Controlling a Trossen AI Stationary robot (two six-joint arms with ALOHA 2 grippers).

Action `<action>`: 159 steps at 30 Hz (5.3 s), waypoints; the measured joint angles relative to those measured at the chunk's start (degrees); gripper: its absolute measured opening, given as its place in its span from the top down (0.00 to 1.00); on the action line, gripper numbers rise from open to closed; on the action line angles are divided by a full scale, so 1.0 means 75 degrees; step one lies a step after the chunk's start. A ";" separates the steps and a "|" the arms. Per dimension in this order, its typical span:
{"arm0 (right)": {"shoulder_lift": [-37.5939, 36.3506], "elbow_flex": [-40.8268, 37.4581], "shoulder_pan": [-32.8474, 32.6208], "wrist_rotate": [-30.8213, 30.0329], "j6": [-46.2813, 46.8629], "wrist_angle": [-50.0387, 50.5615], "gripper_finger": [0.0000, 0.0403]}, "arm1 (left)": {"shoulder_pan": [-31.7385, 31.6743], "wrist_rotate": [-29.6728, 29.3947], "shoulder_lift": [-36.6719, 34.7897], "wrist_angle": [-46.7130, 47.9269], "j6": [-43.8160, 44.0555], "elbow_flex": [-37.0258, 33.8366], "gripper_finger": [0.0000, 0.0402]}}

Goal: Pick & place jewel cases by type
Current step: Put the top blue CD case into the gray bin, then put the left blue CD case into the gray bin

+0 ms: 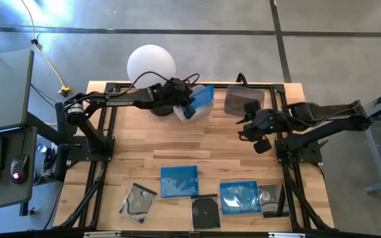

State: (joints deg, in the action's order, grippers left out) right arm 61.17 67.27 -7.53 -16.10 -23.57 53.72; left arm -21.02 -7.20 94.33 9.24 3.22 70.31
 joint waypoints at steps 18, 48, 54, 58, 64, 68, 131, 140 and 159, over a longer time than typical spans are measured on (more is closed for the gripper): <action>0.0000 -0.0461 0.0000 0.0021 -0.0001 -0.0219 0.61 | -0.0003 -0.0573 0.0718 0.0785 0.0598 0.0040 0.85; 0.0000 -0.0459 0.0000 0.0797 0.0141 -0.0458 0.61 | 0.1945 -0.2514 0.0706 0.3549 0.0129 0.3457 0.60; 0.0148 -0.0458 -0.0003 0.1228 0.0819 -0.0682 0.61 | 0.2712 -0.1152 0.0705 0.5040 0.0649 0.3817 0.60; 0.0481 -0.1083 -0.0001 0.1329 0.0870 -0.1805 0.61 | 0.3335 0.0273 0.0708 0.6095 0.1269 0.3817 0.60; 0.1073 -0.2972 -0.0150 0.2086 -0.0213 -0.5483 0.61 | 0.4633 0.0464 0.0840 0.6418 0.1677 0.3397 0.60; 0.1585 -0.3675 -0.0189 0.2108 -0.0231 -0.7265 0.61 | 0.5644 0.0055 0.0830 0.5803 0.2233 0.2868 0.60; 0.7012 -0.1376 0.0991 0.4646 -0.0635 -0.7982 0.61 | 0.7711 -0.3374 0.2489 0.4095 0.2089 0.1909 0.61; 0.7029 -0.1388 0.1000 0.4858 -0.0659 -0.8082 0.61 | 0.7822 -0.2702 0.2937 0.4307 0.2596 0.1892 0.60; 0.7053 -0.1391 0.1001 0.5574 -0.0280 -0.8338 0.61 | 0.7868 -0.3951 0.3333 0.5117 0.2083 0.1911 0.60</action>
State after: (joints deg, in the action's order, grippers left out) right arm 114.06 56.84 -0.02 25.70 -25.68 -8.82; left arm 38.00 -36.84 119.32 47.62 18.84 84.64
